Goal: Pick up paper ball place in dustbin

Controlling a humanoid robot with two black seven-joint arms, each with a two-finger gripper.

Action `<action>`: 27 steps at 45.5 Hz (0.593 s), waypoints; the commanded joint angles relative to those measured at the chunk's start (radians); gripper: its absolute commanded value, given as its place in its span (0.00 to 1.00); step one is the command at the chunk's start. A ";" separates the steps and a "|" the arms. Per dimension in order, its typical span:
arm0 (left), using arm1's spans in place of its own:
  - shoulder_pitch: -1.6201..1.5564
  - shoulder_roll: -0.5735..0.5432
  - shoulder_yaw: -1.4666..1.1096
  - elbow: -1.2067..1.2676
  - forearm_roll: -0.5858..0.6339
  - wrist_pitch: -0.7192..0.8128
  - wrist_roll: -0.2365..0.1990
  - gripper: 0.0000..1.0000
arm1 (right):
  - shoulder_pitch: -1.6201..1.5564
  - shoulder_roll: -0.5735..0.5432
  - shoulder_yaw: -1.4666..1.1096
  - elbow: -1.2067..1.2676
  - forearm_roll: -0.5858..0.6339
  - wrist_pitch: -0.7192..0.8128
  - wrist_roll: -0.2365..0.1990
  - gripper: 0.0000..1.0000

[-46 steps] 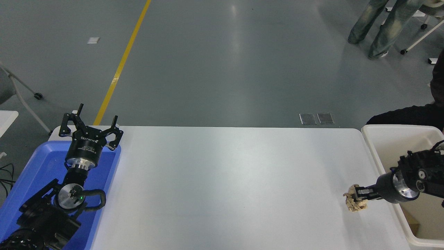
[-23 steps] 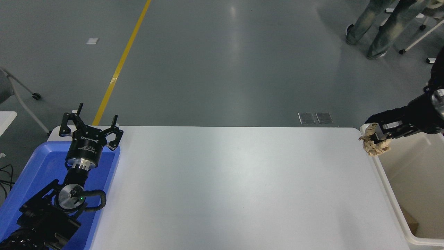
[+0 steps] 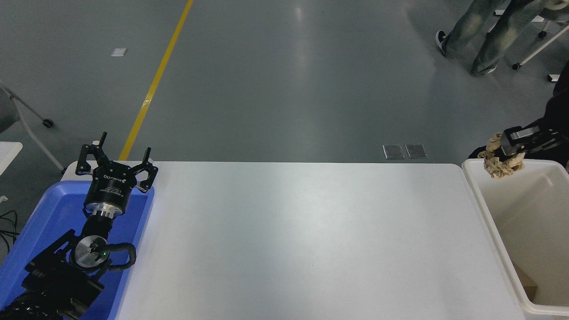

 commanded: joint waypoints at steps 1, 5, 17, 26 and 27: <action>0.000 0.000 0.000 0.000 -0.001 0.000 -0.001 1.00 | -0.133 -0.039 -0.009 -0.192 -0.014 0.001 0.036 0.00; 0.000 0.000 0.000 0.000 -0.001 0.000 -0.001 1.00 | -0.264 -0.040 -0.008 -0.372 -0.034 -0.057 0.117 0.00; 0.000 0.000 0.000 0.000 -0.001 0.000 -0.001 1.00 | -0.759 -0.029 0.110 -0.809 -0.026 -0.286 0.263 0.00; 0.000 0.000 0.000 0.000 -0.001 0.000 -0.001 1.00 | -1.097 0.030 0.445 -0.953 -0.025 -0.316 0.242 0.00; 0.000 0.000 0.000 0.001 -0.001 0.000 -0.001 1.00 | -1.130 0.046 0.472 -0.969 -0.025 -0.324 0.235 0.00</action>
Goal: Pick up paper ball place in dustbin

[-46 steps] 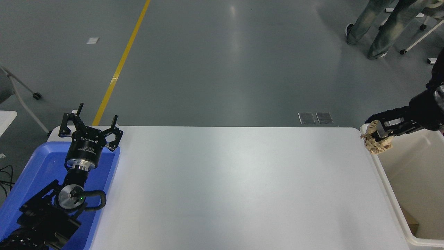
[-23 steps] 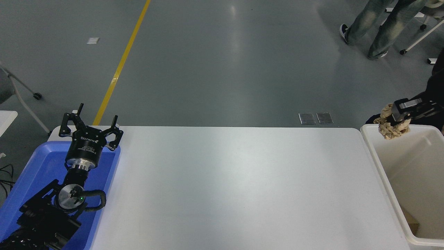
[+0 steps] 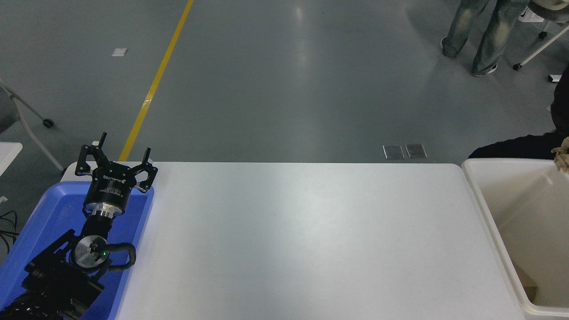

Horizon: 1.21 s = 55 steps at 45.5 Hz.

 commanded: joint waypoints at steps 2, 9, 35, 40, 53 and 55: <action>0.000 0.000 0.000 0.000 0.000 0.000 0.000 1.00 | -0.443 0.094 0.335 -0.260 0.004 -0.099 -0.001 0.00; 0.000 0.000 0.000 0.000 0.000 0.002 0.000 1.00 | -0.597 0.197 0.457 -0.306 0.047 -0.196 -0.115 0.00; -0.002 0.000 0.000 0.000 0.000 0.002 -0.001 1.00 | -0.712 0.303 0.596 -0.304 0.093 -0.316 -0.264 1.00; -0.002 0.000 -0.002 0.000 0.000 0.002 -0.001 1.00 | -0.706 0.295 0.593 -0.304 0.093 -0.316 -0.264 1.00; -0.002 0.000 0.000 0.000 0.000 0.002 0.000 1.00 | -0.603 0.242 0.460 -0.238 0.076 -0.302 -0.261 1.00; -0.002 0.000 0.000 0.000 0.000 0.002 0.000 1.00 | -0.547 0.209 0.405 -0.197 0.076 -0.302 -0.259 1.00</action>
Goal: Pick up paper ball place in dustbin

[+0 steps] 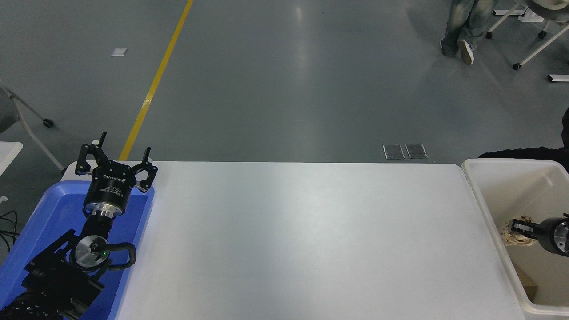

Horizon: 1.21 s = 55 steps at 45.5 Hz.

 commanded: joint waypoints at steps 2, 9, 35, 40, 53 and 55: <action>0.000 0.000 0.000 0.000 0.000 0.000 0.001 1.00 | 0.186 -0.096 -0.195 0.137 -0.008 0.003 0.000 1.00; -0.002 0.000 0.000 0.000 0.002 -0.001 0.003 1.00 | 0.583 -0.185 -0.503 0.438 0.000 0.018 0.001 1.00; 0.002 0.000 0.000 0.000 0.002 -0.001 0.003 1.00 | 1.363 0.079 -0.792 1.126 0.397 0.551 0.011 1.00; 0.002 0.000 0.000 0.002 0.000 0.000 0.001 1.00 | 1.383 0.154 -0.787 1.139 0.504 0.551 0.009 1.00; 0.003 0.000 -0.002 0.002 0.000 0.000 0.001 1.00 | 1.435 0.220 -0.798 1.168 0.612 0.551 0.003 1.00; 0.003 0.000 -0.002 0.000 0.000 0.000 0.001 1.00 | 1.438 0.220 -0.801 1.171 0.612 0.551 0.003 1.00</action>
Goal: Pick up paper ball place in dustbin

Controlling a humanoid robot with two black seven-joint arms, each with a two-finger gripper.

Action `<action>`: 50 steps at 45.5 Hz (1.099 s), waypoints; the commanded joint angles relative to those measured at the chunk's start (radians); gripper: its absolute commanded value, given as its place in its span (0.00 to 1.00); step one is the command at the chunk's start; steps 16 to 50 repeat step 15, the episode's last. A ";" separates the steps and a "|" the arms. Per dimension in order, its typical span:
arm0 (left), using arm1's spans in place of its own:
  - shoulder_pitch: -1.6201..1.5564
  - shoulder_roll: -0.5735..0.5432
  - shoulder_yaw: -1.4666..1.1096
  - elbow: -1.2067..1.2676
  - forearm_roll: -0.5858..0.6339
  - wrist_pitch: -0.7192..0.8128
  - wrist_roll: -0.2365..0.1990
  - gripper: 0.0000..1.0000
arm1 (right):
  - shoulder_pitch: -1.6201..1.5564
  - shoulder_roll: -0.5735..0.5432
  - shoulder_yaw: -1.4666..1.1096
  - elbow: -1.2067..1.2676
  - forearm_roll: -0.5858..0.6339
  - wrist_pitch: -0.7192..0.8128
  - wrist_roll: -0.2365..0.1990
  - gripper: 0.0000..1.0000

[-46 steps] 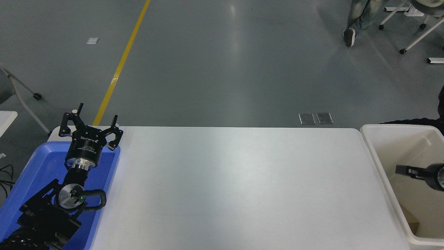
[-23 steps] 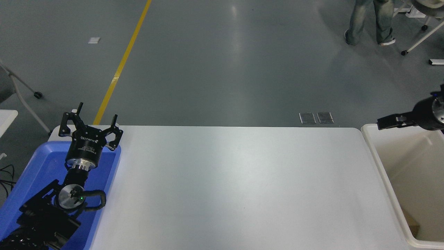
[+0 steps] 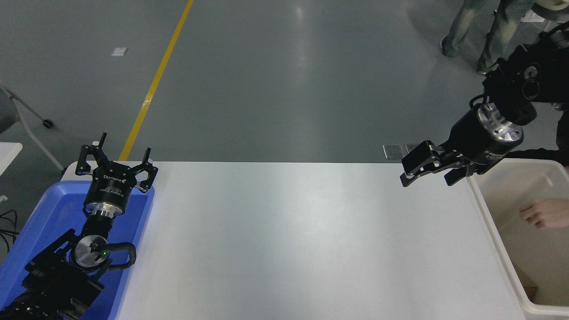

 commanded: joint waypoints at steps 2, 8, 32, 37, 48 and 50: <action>0.001 0.000 0.000 -0.001 0.000 0.001 0.000 1.00 | 0.057 0.055 -0.017 0.050 0.084 0.022 -0.003 1.00; 0.001 0.000 -0.001 -0.001 0.000 0.000 0.000 1.00 | 0.057 0.055 -0.020 0.053 0.084 0.022 -0.005 1.00; 0.001 0.000 -0.002 0.001 0.000 0.001 0.000 1.00 | 0.057 0.055 -0.020 0.053 0.084 0.022 -0.005 1.00; 0.001 0.000 -0.002 0.001 0.000 0.001 0.000 1.00 | 0.057 0.055 -0.020 0.053 0.084 0.022 -0.005 1.00; 0.001 0.000 -0.002 0.001 0.000 0.001 0.000 1.00 | 0.057 0.055 -0.020 0.053 0.084 0.022 -0.005 1.00; 0.001 0.000 -0.002 0.001 0.000 0.001 0.000 1.00 | 0.057 0.055 -0.020 0.053 0.084 0.022 -0.005 1.00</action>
